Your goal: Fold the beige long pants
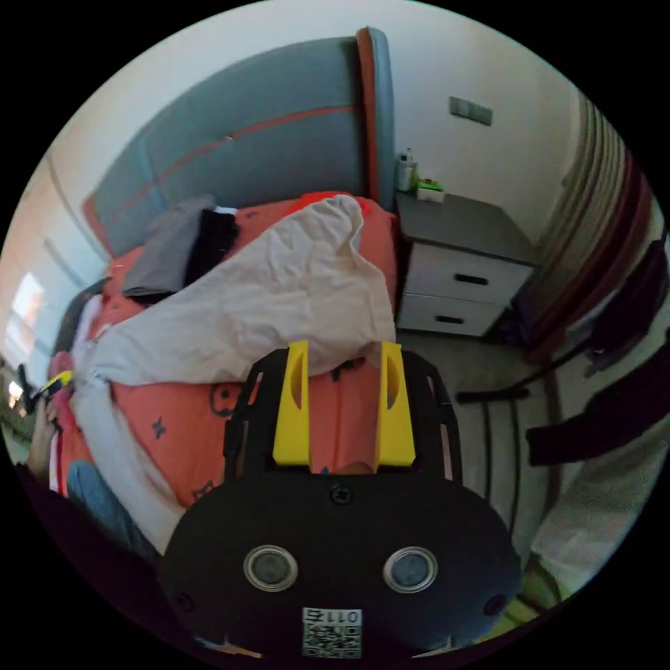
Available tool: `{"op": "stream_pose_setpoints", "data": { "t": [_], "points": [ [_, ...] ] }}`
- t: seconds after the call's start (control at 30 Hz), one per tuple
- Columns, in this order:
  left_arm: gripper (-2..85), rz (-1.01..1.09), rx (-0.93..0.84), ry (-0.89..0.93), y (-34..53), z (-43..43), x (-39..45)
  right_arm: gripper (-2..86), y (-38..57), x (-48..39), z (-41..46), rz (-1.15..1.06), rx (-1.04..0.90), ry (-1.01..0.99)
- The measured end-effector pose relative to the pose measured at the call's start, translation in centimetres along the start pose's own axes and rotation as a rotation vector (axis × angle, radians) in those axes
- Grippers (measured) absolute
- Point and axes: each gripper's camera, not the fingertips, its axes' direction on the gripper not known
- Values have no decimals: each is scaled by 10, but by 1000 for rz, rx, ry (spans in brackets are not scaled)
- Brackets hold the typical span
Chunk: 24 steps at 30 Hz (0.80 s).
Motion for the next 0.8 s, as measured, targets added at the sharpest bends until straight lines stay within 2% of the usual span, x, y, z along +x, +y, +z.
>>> {"op": "stream_pose_setpoints", "data": {
  "t": [0.07, 0.2, 0.3, 0.37, 0.47, 0.53, 0.63, 0.7, 0.73, 0.8],
  "points": [
    [44, 29, 9, -37, -2, 0, 29, 146, 15, 16, 0, -58, 38, 19],
    [29, 47, 102, -278, -15, -3, 65, 143, 18, 40, 24, -239, -51, 56],
    [18, -40, 162, -264, -26, -4, 69, 135, 14, 41, 60, -326, -136, 53],
    [12, -21, 161, -325, -38, -8, 79, 105, 13, 38, 79, -329, -106, 116],
    [5, 28, 201, -469, -60, -21, 95, 43, 10, 32, 90, -361, -96, -23],
    [4, 30, 161, -476, -80, -28, 97, 30, 8, 24, 82, -418, -117, -70],
    [3, 73, 20, -460, -122, -30, 94, 20, 11, 2, 47, -615, -175, -60],
    [3, 41, -136, -371, -154, -30, 76, 17, 17, -6, 12, -758, -246, -33],
    [3, 25, -154, -336, -161, -34, 71, 16, 19, -7, 8, -780, -285, -40],
    [3, -17, -259, -234, -187, -43, 58, 14, 34, -3, 18, -818, -525, -82]
  ]
}}
